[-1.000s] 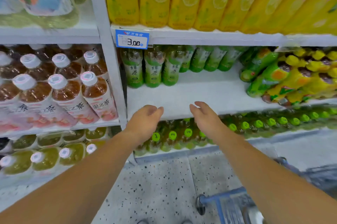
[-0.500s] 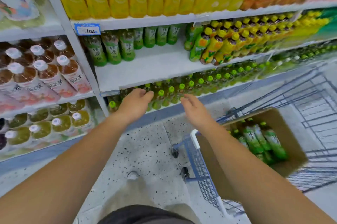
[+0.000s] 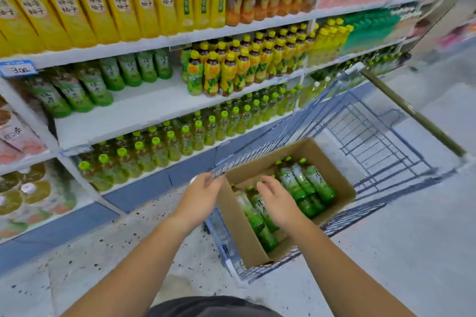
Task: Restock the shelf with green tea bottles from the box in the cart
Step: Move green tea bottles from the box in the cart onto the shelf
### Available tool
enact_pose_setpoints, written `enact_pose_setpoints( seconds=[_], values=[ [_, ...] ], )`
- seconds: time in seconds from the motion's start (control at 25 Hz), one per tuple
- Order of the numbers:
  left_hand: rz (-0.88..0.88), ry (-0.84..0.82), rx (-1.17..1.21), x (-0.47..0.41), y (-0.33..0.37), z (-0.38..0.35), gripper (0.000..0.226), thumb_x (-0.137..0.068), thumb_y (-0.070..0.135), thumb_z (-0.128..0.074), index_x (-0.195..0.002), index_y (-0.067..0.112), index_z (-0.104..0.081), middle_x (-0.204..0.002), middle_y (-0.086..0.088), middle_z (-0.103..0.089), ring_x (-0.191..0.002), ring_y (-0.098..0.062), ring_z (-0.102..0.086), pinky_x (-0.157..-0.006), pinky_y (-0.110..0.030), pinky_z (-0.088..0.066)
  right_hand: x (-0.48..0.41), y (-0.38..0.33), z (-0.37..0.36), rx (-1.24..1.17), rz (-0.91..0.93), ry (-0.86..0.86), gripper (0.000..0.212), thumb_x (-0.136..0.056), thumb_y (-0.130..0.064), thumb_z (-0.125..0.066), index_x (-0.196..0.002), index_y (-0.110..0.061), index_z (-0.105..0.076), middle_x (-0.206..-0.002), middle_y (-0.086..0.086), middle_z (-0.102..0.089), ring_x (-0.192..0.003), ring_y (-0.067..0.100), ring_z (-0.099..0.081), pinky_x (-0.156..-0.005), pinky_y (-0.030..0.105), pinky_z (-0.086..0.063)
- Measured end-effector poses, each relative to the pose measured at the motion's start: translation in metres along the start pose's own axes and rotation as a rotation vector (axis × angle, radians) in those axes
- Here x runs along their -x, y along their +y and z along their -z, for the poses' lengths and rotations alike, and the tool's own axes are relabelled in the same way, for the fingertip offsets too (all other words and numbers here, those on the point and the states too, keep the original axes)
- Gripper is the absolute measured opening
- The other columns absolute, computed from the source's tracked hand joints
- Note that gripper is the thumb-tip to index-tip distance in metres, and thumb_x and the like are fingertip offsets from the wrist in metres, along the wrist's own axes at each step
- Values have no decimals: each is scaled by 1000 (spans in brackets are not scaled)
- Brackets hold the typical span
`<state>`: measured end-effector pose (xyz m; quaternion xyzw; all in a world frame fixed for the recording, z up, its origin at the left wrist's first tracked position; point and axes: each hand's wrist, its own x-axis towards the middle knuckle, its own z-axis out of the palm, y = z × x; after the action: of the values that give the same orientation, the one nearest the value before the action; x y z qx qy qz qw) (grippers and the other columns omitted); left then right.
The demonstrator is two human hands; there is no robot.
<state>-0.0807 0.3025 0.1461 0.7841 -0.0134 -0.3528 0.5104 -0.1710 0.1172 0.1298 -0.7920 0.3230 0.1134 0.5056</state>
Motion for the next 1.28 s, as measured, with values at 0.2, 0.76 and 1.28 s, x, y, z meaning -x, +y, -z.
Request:
enact_pose_setpoints(
  seconds=[0.2, 0.76, 1.28],
  values=[
    [86, -22, 115, -1, -3, -92, 61, -101, 52, -43, -153, 21, -33, -153, 1, -42, -135, -21, -44, -106, -37, -38, -5, 56, 58, 57, -72, -26, 56, -102, -50, -41, -152, -24, -37, -152, -1, -45, -136, 17, -45, -107, 31, -35],
    [219, -295, -67, -145, -22, -243, 64, -105, 45, -35, -157, 11, -22, -156, -8, -36, -139, -26, -41, -111, -39, -34, -100, 153, 146, 244, -346, 61, 53, -103, -44, -43, -151, -19, -39, -145, 0, -51, -133, 20, -48, -107, 32, -36],
    [355, -57, -105, -334, -86, -396, 41, -98, 42, -53, -123, 10, -46, -89, -1, -57, -69, -14, -57, -55, -31, -43, -309, 292, 201, 648, -364, 40, 43, -99, -44, -48, -121, -8, -52, -120, 14, -61, -110, 34, -59, -90, 40, -46]
  ],
)
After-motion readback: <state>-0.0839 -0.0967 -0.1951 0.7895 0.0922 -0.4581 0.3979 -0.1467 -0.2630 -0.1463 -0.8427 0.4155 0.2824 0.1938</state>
